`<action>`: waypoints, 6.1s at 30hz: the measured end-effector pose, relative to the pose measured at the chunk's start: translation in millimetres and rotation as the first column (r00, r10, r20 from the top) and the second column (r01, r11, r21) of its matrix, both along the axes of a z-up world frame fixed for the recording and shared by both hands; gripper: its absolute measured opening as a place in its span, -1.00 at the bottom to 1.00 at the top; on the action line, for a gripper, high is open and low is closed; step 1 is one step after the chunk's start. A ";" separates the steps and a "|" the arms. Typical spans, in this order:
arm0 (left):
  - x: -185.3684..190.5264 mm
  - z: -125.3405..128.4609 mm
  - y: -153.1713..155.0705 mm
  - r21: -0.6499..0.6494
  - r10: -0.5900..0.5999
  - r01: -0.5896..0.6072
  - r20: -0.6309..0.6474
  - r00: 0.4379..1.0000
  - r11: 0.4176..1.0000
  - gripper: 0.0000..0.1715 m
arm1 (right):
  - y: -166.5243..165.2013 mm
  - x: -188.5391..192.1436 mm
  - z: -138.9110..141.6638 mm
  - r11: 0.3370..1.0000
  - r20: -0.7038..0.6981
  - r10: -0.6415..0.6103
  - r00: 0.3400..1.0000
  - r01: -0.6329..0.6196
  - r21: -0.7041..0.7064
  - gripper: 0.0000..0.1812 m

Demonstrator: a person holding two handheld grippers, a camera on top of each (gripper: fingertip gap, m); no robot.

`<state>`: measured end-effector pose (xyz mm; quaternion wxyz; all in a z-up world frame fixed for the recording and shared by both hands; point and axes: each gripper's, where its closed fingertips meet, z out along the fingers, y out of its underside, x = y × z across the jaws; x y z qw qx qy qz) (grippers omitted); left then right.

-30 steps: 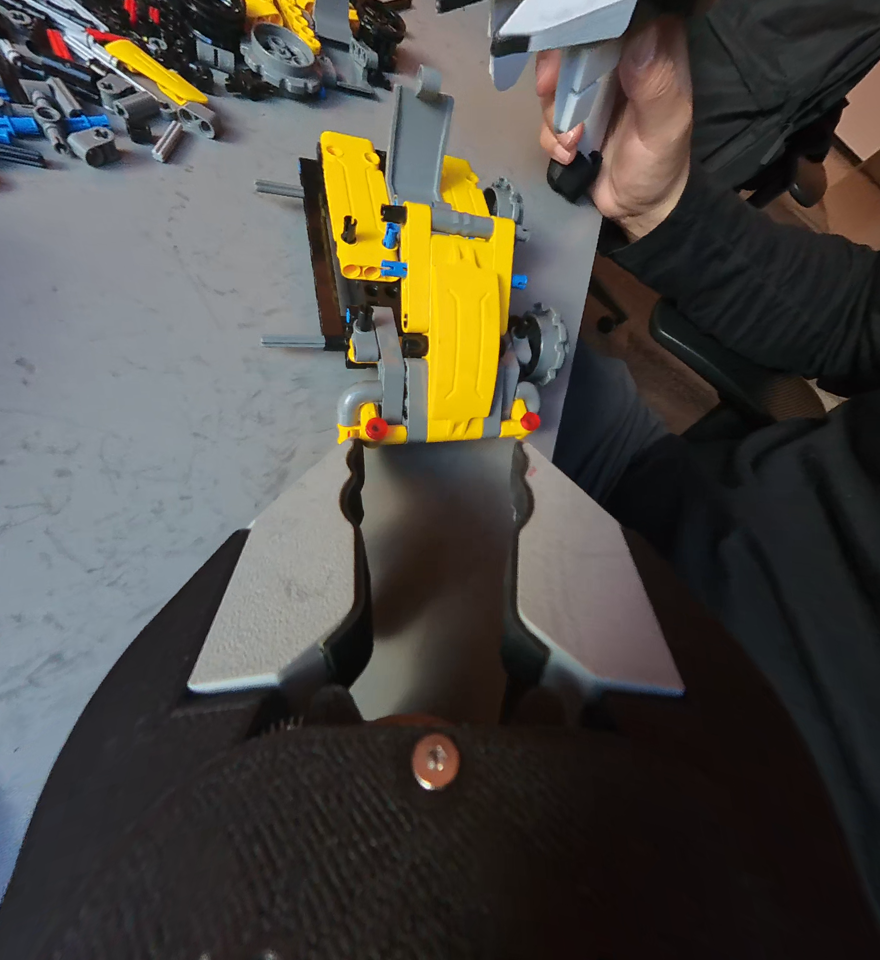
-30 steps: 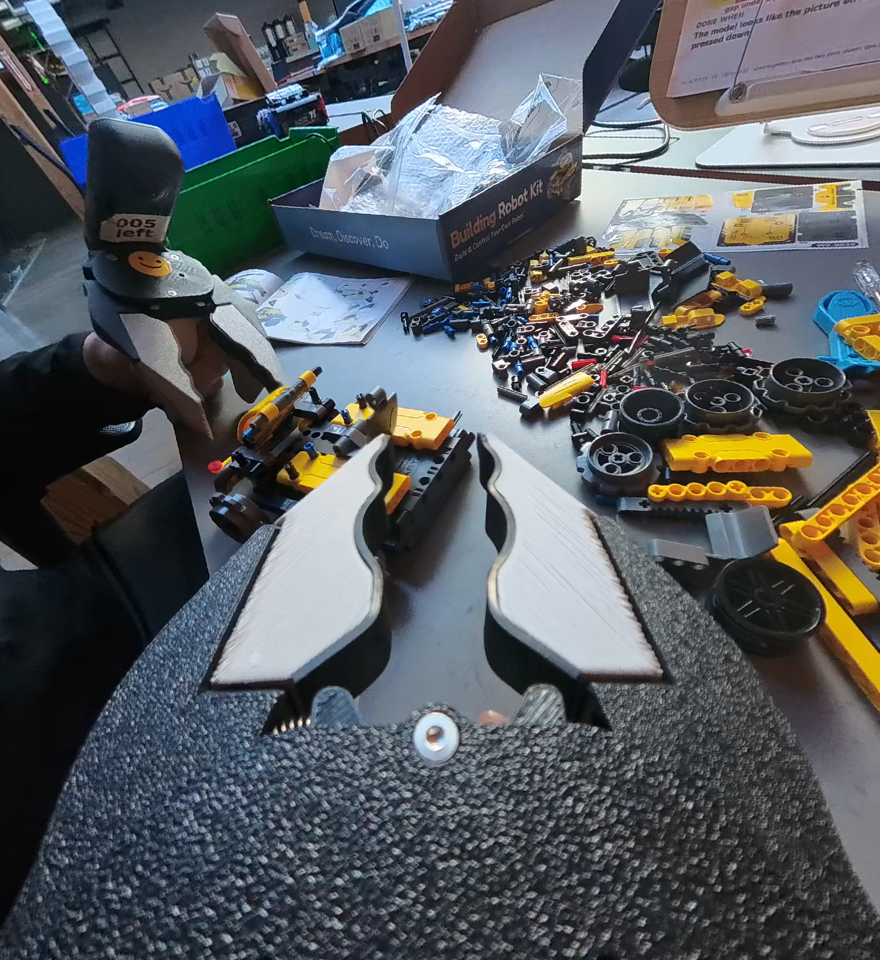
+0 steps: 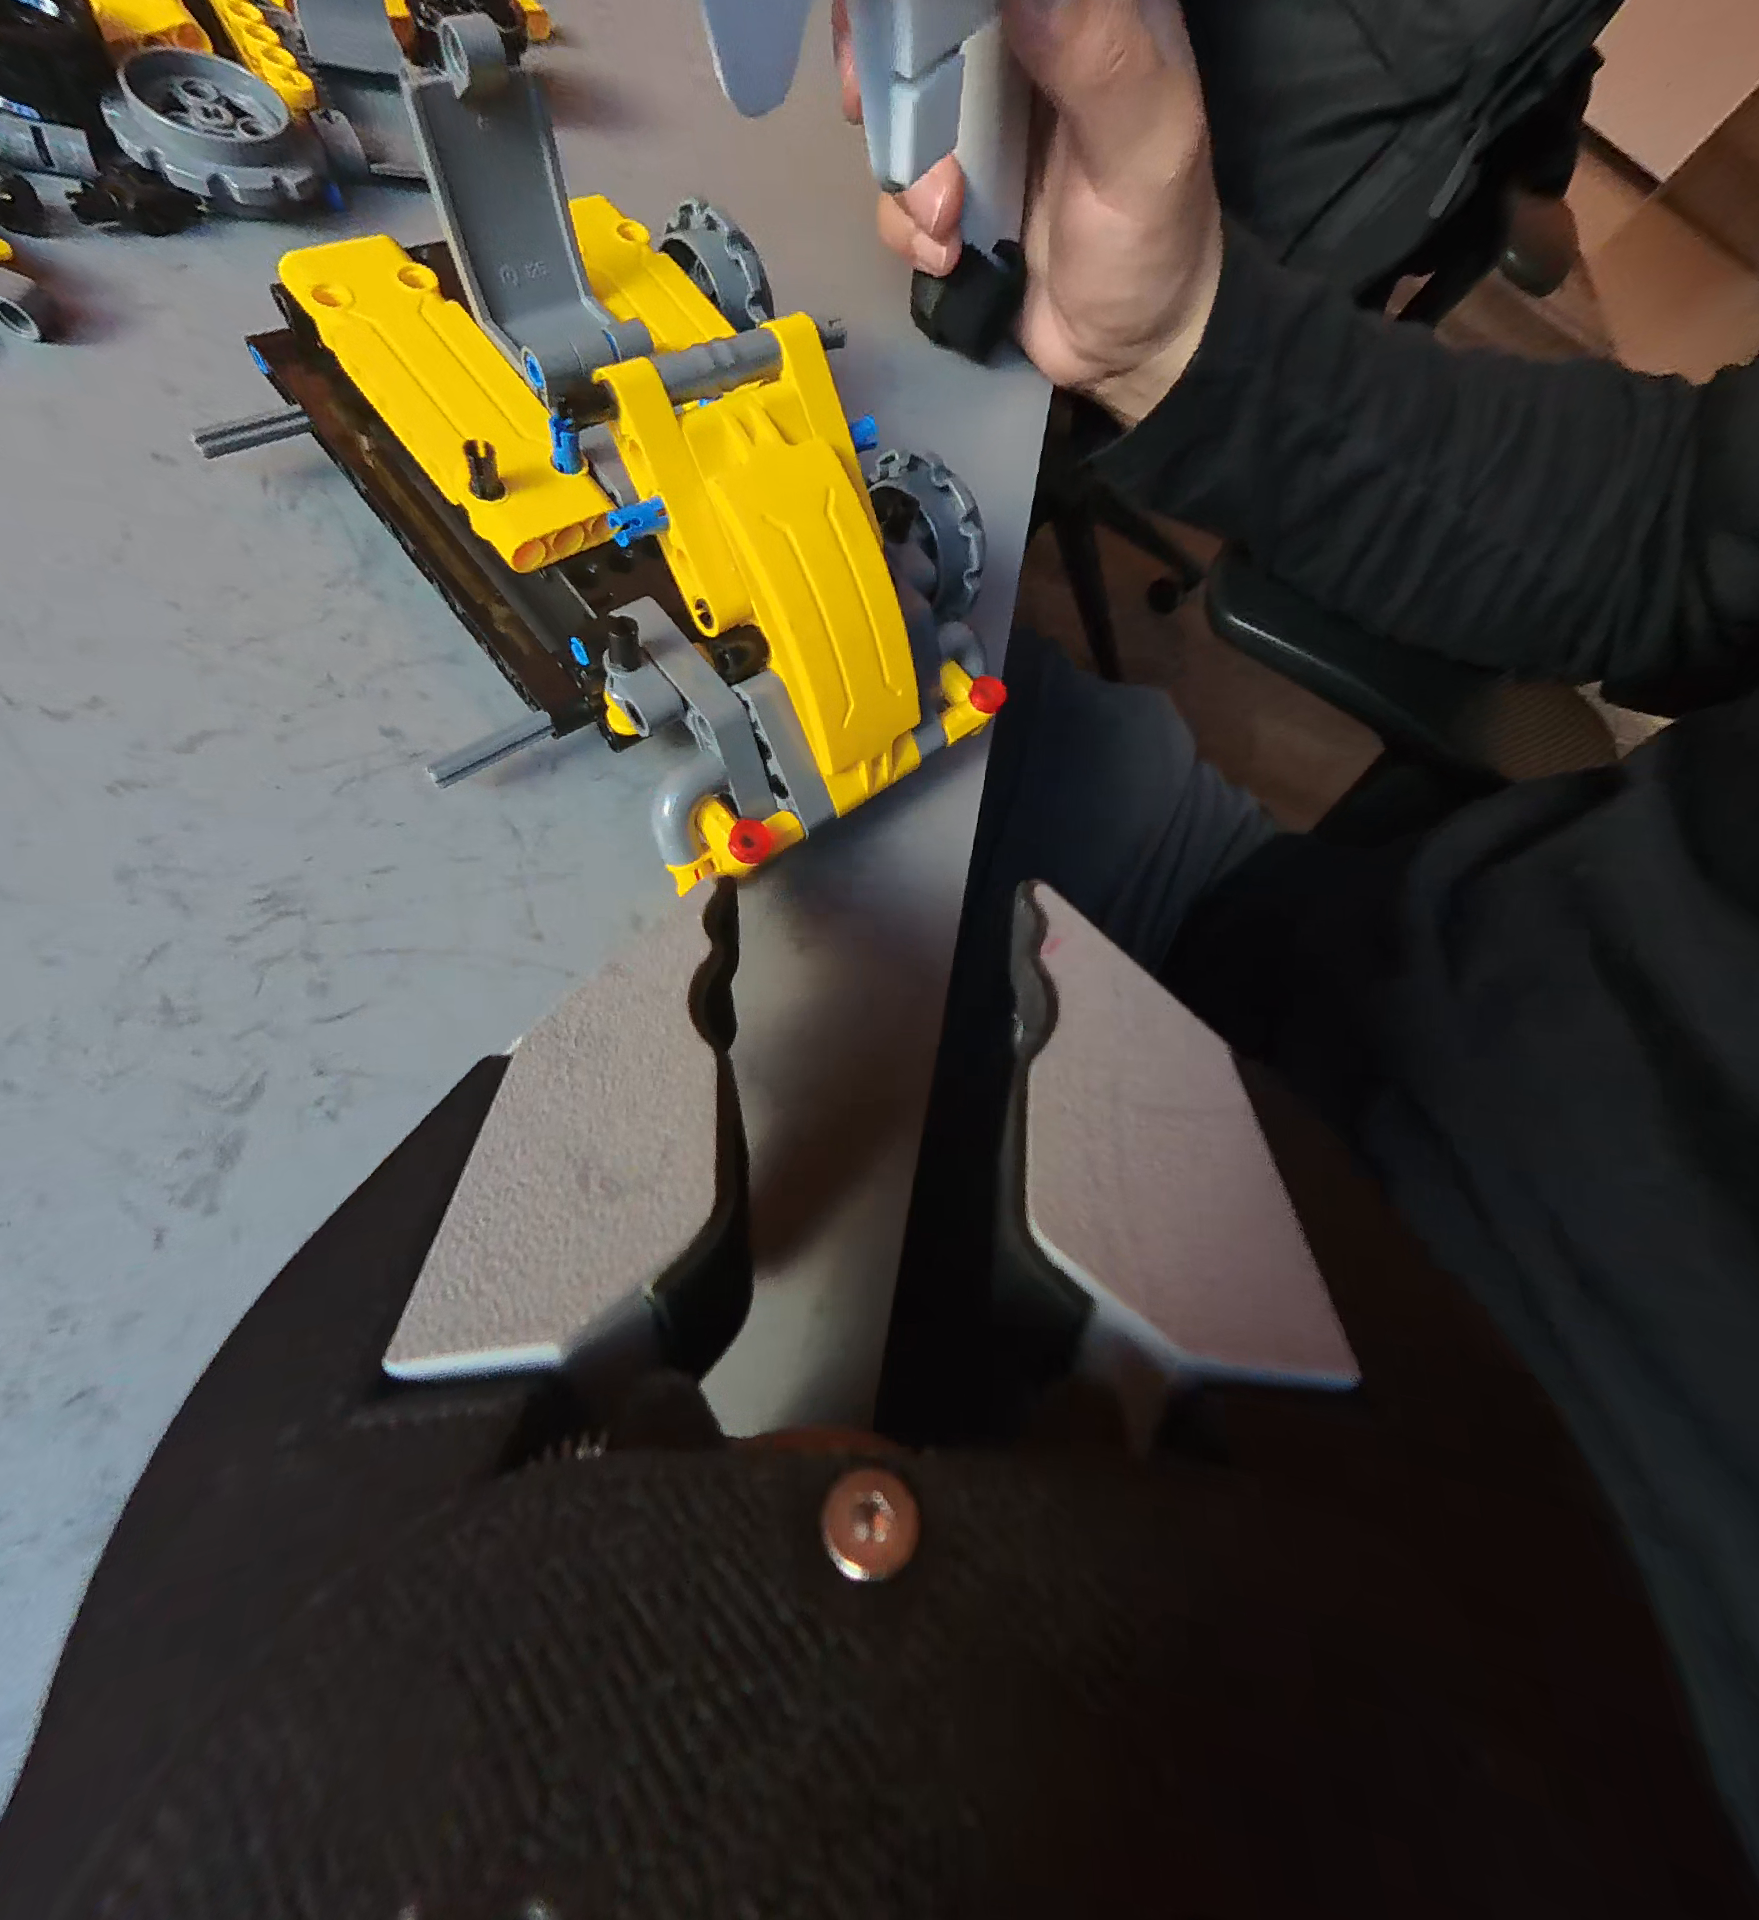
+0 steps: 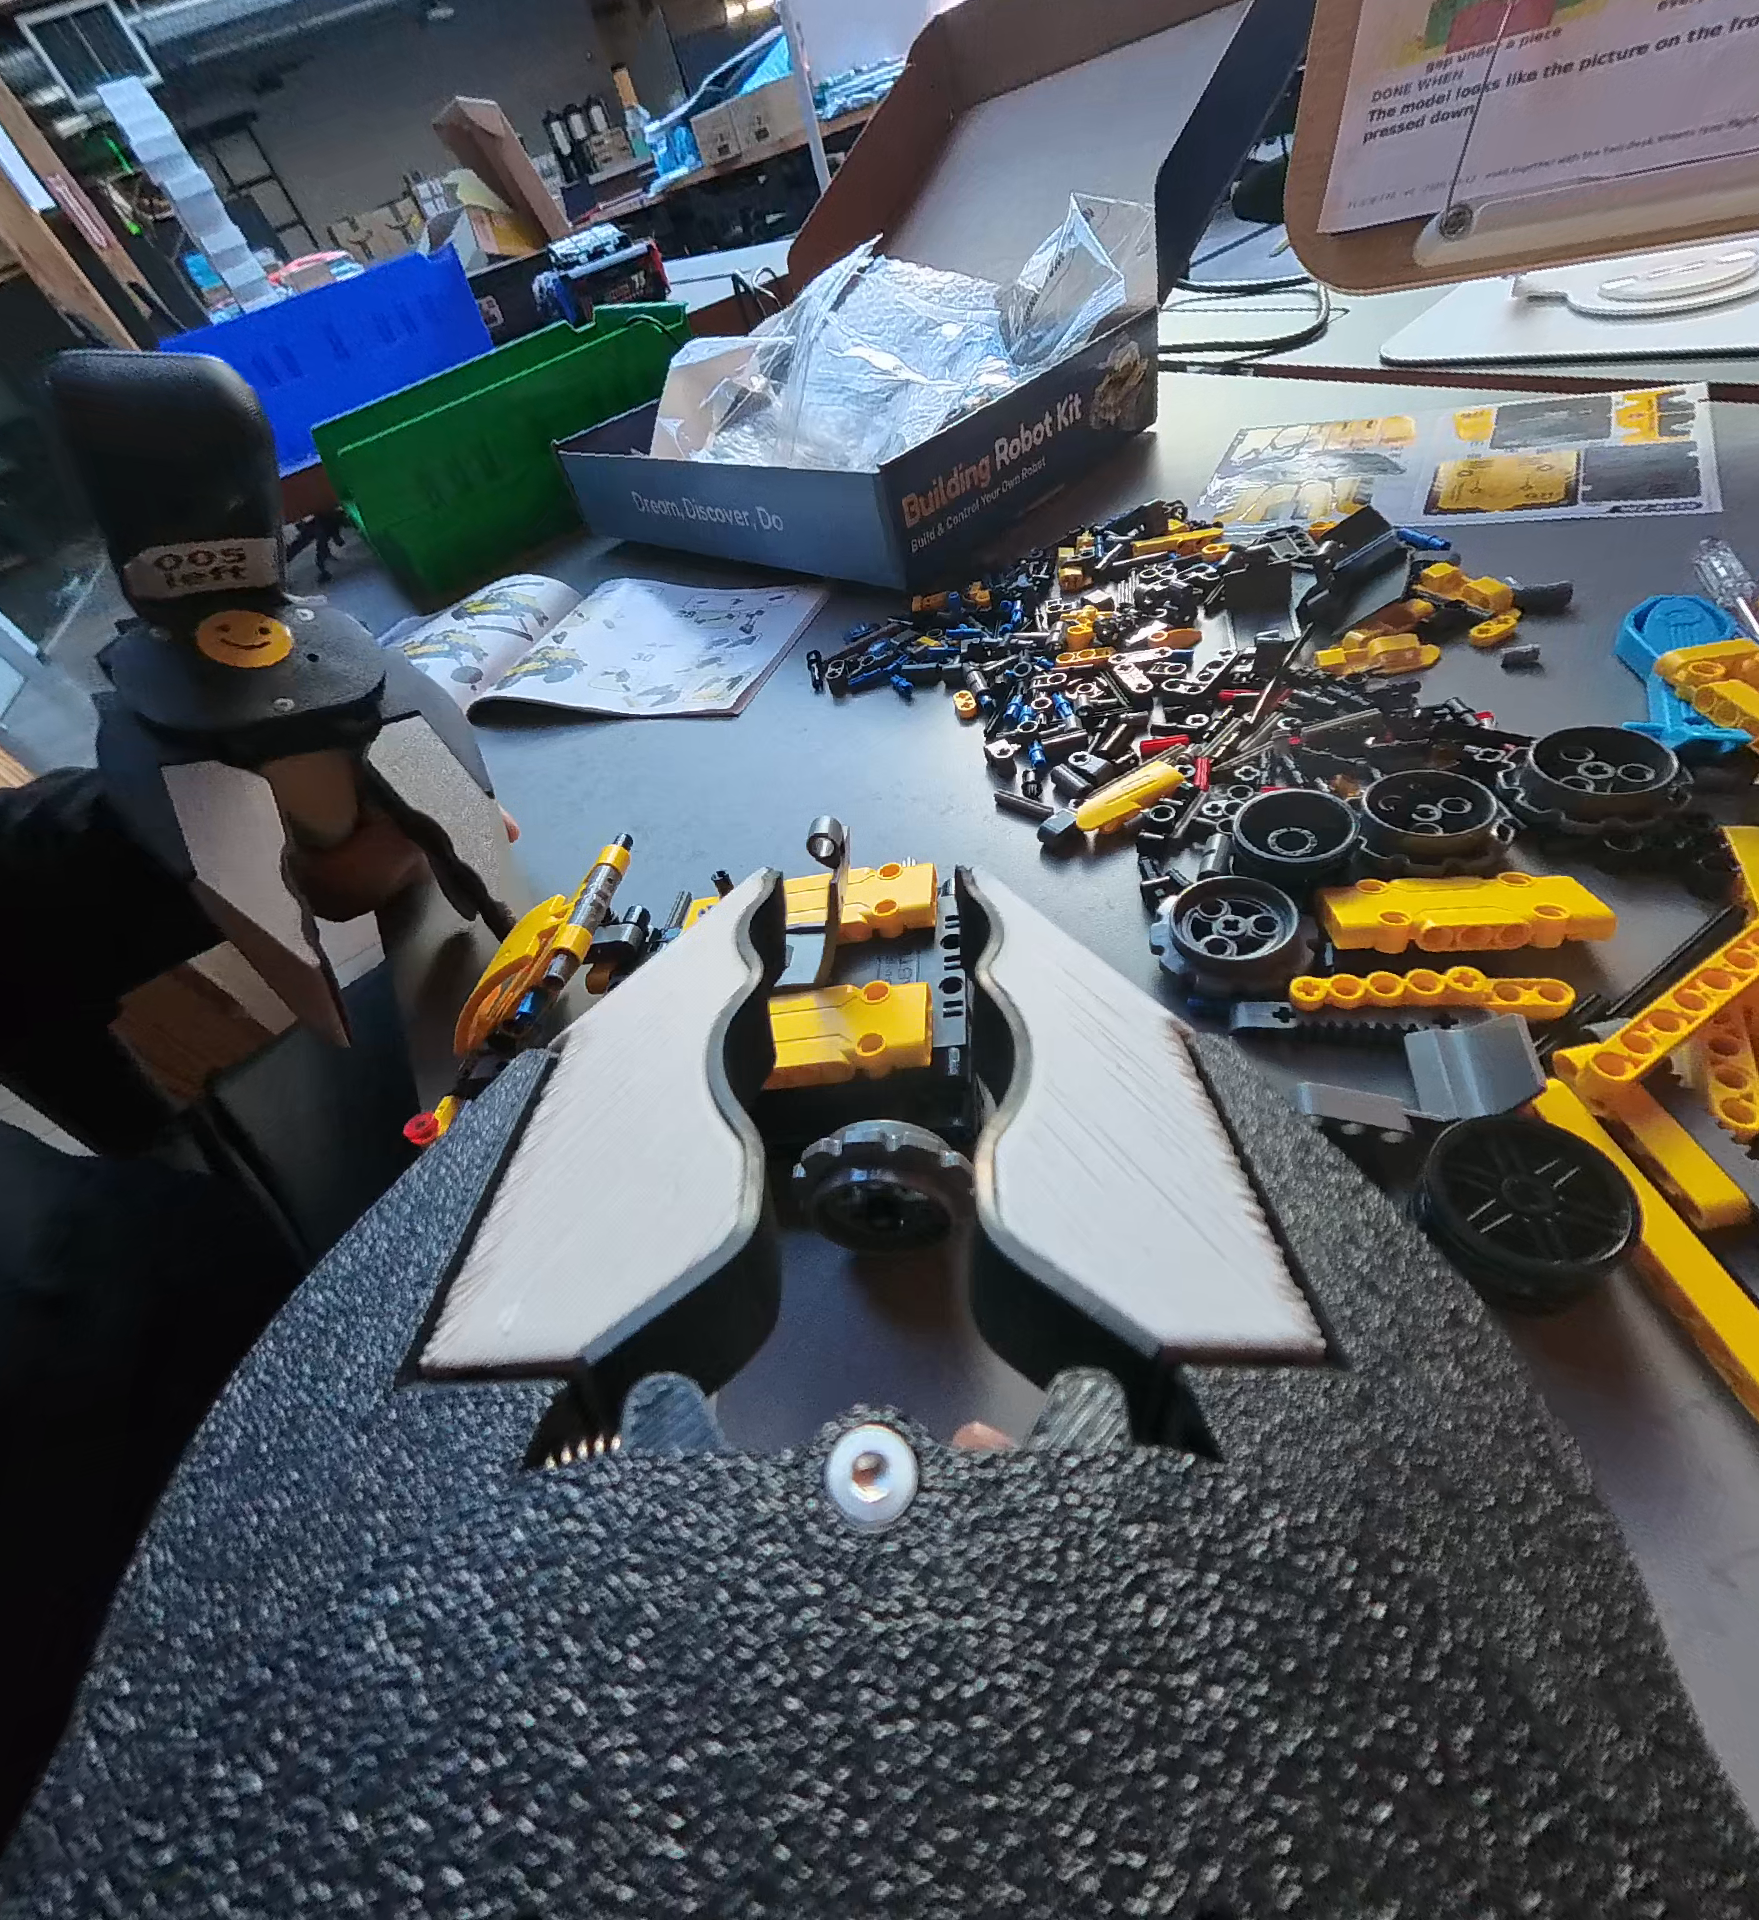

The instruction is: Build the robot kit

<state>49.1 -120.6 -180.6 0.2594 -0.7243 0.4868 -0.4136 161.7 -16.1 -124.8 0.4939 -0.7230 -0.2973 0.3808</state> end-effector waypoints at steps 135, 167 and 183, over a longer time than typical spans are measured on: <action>-12.9 27.5 23.3 -0.129 0.279 -0.255 0.221 0.935 0.958 -0.04 | -21.3 -10.8 -50.2 0.977 0.403 -0.048 0.914 0.128 -0.173 -0.36; -12.7 39.0 18.9 0.118 0.268 -0.311 0.283 0.921 0.943 -0.05 | 19.4 32.2 -20.7 0.955 0.310 -0.279 0.909 0.228 0.191 -0.20; -11.5 37.2 16.6 0.159 0.259 -0.306 0.265 0.929 0.939 -0.11 | 21.8 32.4 -25.4 0.955 0.339 -0.283 0.897 0.233 0.182 -0.17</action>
